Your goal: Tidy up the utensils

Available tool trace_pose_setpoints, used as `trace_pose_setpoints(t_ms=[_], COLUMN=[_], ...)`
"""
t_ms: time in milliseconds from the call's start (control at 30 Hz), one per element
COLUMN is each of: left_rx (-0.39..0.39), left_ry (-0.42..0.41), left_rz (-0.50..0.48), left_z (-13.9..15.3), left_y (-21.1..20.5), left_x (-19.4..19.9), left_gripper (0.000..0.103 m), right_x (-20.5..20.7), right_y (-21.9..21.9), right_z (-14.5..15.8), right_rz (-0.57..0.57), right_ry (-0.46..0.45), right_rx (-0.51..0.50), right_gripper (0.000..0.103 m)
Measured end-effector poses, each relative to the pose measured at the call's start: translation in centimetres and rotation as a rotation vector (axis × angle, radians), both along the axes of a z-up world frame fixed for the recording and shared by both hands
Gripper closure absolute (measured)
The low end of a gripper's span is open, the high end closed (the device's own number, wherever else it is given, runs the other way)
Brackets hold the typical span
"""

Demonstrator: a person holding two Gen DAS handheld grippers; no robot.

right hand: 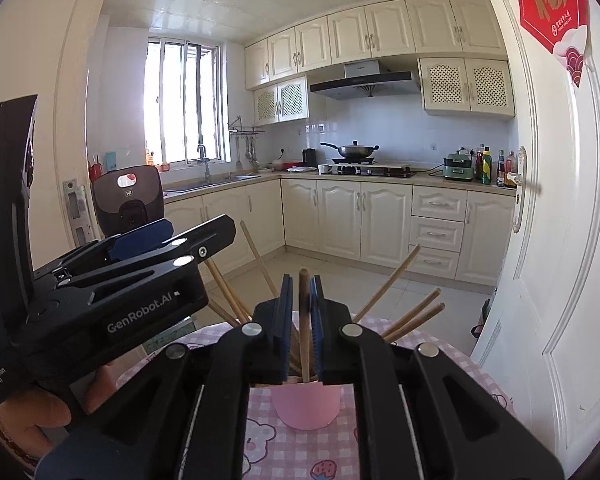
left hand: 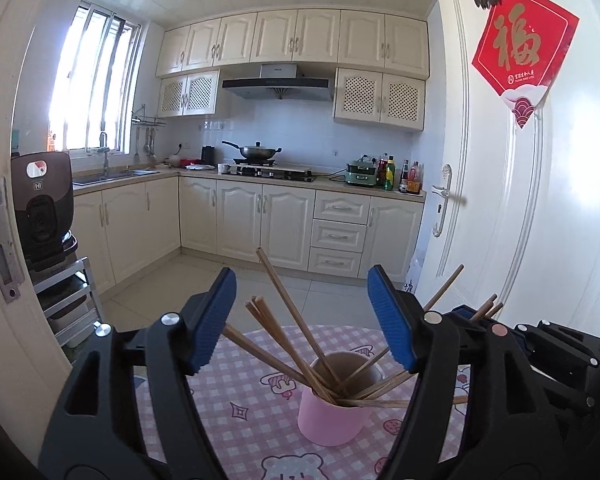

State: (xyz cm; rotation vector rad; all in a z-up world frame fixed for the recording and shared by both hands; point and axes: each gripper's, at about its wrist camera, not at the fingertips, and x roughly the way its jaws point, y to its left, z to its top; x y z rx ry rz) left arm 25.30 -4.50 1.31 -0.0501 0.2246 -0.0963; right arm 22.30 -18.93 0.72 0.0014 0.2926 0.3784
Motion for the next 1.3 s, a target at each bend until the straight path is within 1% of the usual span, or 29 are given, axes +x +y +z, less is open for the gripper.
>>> trace_pose_setpoints(t_ms=[67, 200, 367, 567, 867, 1000, 1100, 1167, 1300], left_rx=[0.019, 0.031, 0.038, 0.049, 0.057, 0.060, 0.060, 0.076, 0.108], left_ry=[-0.005, -0.022, -0.043, -0.059, -0.078, -0.092, -0.087, -0.092, -0.112], left_rz=[0.010, 0.027, 0.037, 0.047, 0.053, 0.061, 0.057, 0.060, 0.084], left_z=[0.2, 0.6, 0.8, 1.1, 1.2, 1.3, 1.5, 1.5, 1.3], left_y=[-0.1, 0.4, 1.0, 1.8, 2.9, 3.2, 3.4, 3.5, 3.7], left_x=[-0.6, -2.2, -4.2, -6.5, -10.3, -11.7, -12.7, -13.6, -15.5], left_gripper=[0.030, 0.025, 0.023, 0.018, 0.015, 0.013, 0.013, 0.013, 0.013], right_x=[-0.5, -1.7, -3.3, -5.6, -8.8, -10.1, -11.4, -12.3, -13.8], right_y=[0.0, -0.1, 0.0, 0.3, 0.8, 1.3, 1.5, 1.9, 2.3], right_z=[0.2, 0.6, 1.1, 1.7, 2.2, 2.3, 2.3, 2.4, 2.3], right_rz=[-0.009, -0.023, -0.038, -0.052, -0.076, -0.090, -0.100, -0.105, -0.119], right_ry=[-0.009, -0.023, -0.046, -0.070, -0.112, -0.126, -0.145, -0.157, -0.172], right_rx=[0.000, 0.011, 0.006, 0.007, 0.009, 0.006, 0.006, 0.004, -0.001], right_gripper=[0.082, 0.075, 0.061, 0.051, 0.038, 0.035, 0.031, 0.027, 0.024])
